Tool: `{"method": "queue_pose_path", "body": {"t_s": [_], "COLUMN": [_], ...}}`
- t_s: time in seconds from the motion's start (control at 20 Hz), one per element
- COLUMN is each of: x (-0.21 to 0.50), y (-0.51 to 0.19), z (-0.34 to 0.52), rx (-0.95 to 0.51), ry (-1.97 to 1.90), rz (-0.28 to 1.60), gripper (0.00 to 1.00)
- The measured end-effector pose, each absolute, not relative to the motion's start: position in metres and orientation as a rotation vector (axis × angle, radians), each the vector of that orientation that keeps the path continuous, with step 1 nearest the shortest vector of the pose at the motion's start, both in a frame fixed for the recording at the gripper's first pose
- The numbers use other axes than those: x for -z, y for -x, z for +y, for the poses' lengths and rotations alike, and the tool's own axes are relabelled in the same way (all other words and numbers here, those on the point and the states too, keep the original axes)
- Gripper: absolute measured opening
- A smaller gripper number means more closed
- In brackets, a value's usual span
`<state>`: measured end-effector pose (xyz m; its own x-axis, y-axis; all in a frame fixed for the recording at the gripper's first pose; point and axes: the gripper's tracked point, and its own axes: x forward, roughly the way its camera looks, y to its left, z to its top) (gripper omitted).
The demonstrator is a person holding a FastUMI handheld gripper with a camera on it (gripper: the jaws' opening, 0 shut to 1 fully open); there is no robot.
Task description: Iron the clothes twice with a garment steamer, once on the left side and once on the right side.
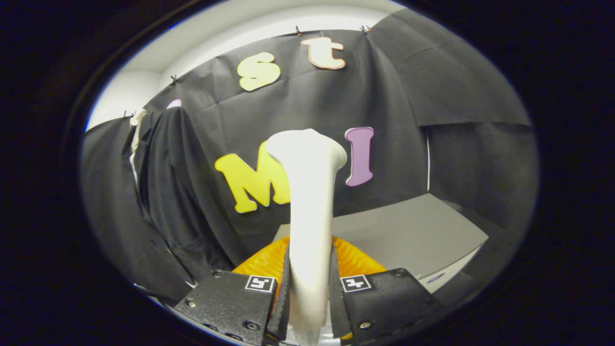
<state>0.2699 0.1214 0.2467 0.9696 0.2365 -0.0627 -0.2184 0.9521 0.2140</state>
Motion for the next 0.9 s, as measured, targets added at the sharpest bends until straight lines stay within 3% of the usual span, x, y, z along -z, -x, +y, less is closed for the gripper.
{"method": "queue_pose_path", "body": {"t_s": [0.5,0.9], "x": [-0.325,-0.355], "y": [-0.183,-0.166], "z": [0.283,0.378], "rx": [-0.359,-0.408], "ry": [-0.184,-0.124], "rz": [-0.086,-0.128], "gripper": [0.37,0.37]}}
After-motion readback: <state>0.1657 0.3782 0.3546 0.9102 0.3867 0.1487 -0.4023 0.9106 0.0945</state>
